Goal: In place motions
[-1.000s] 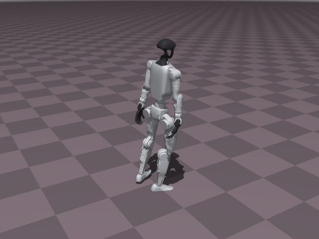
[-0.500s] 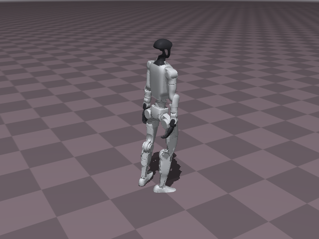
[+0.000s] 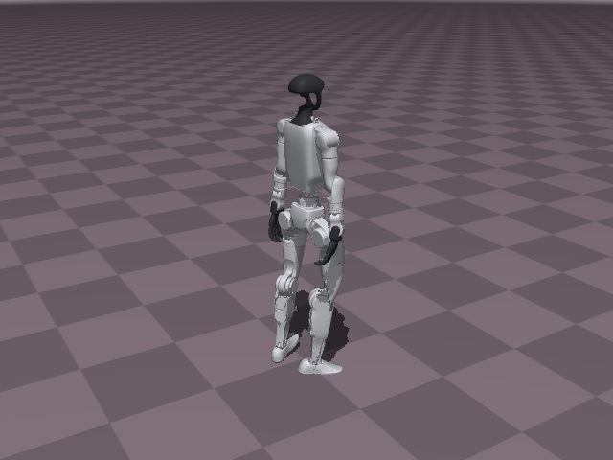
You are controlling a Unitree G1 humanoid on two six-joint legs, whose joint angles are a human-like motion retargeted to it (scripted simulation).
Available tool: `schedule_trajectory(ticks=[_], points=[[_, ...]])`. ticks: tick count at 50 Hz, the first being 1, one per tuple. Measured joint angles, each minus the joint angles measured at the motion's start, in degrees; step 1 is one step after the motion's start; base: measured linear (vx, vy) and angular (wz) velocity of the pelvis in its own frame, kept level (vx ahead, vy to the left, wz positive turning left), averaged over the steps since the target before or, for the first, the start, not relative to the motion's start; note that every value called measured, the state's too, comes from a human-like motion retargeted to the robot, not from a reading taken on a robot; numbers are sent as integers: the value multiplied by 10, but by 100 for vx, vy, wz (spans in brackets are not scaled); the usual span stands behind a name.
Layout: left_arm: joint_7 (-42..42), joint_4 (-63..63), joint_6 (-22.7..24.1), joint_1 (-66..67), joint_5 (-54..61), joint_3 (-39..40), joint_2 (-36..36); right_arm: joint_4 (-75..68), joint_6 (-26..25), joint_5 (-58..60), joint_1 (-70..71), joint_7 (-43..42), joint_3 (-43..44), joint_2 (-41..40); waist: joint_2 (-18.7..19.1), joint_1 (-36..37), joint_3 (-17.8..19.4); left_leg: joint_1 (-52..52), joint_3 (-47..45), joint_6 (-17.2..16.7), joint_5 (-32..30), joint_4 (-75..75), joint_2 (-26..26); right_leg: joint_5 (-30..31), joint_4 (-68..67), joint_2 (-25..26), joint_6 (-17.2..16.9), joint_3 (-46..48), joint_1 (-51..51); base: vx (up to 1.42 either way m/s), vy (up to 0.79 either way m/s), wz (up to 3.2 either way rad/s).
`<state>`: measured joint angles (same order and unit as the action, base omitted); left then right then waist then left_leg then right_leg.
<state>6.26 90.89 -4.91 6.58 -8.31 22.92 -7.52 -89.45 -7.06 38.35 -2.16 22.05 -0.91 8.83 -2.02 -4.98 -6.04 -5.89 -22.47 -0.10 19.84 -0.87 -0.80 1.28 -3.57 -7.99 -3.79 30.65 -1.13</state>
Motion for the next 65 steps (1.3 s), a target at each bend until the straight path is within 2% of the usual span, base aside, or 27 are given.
schedule_trajectory(ticks=[14,19,22,25,28,32,34,40,44,48,53,58,65], points=[[2,0,-8,-15,-19,-15,-4,13,4,1,-3,8,2,-3,-5,-5,8,3,6,9,-4,0,-5,-1,-19,-7,-1,-1,9,0,2,0],[71,-1,-39,-34,-59,-32,-9,33,11,8,8,10,-9,-7,-4,-7,21,12,-5,5,-9,-3,9,-2,-48,-5,-1,-15,30,-7,-2,-17],[114,-9,-45,-38,-82,-45,-6,48,16,15,15,11,-21,-10,-5,-7,27,34,-19,-13,-13,-23,40,9,-71,-8,-10,-46,54,-10,-4,-50],[129,-31,-42,-35,-110,-60,-3,58,21,28,24,7,-38,-11,-8,-7,28,57,-36,-33,-17,-46,68,12,-96,-4,-21,-122,86,-12,-4,-72],[139,-55,-44,-32,-137,-58,-2,60,25,41,30,1,-53,-12,-12,10,28,57,-73,-37,-18,-45,76,1,-110,7,-25,-186,102,-10,-7,-110],[146,-60,-51,-44,-162,-71,-9,50,29,35,25,-6,-54,-12,-15,41,26,51,-110,-40,-19,-39,78,-9,-98,-10,0,-156,84,-5,-10,-81],[143,-58,-54,-47,-171,-80,-11,37,28,28,18,-10,-49,-10,-22,61,21,46,-123,-43,-19,-37,73,-12,-85,-18,-12,-153,76,7,-10,-59],[125,-49,-60,-43,-176,-95,-9,-5,1,27,8,9,-20,-5,-34,103,-2,44,-146,-54,-22,-38,71,-14,-55,-24,-18,-164,70,10,-9,-19],[106,-51,-51,-43,-175,-101,-3,1,-5,27,12,16,-6,1,-23,52,2,47,-101,-53,-26,-39,69,5,-21,-13,-1,-105,53,1,-14,106],[97,-51,-41,-33,-180,-96,2,8,-4,24,13,12,-3,4,-8,11,-9,49,-71,-56,-25,-33,68,13,7,-4,2,-68,37,3,-9,70],[89,-31,-27,-26,-161,-89,6,9,-8,6,16,19,5,2,6,-1,-19,43,-60,-56,-25,-20,64,12,8,6,7,-54,42,2,-10,20],[70,-13,-13,-28,-108,-72,15,24,-4,-1,19,29,3,-5,14,-16,-11,36,-56,-58,-27,-16,65,9,9,12,11,-45,37,-3,-9,12],[9,-14,-8,-28,-65,-62,27,19,-6,12,12,24,2,-3,21,-16,-12,39,-51,-62,-29,-16,66,5,11,13,13,-36,35,0,-1,2]])
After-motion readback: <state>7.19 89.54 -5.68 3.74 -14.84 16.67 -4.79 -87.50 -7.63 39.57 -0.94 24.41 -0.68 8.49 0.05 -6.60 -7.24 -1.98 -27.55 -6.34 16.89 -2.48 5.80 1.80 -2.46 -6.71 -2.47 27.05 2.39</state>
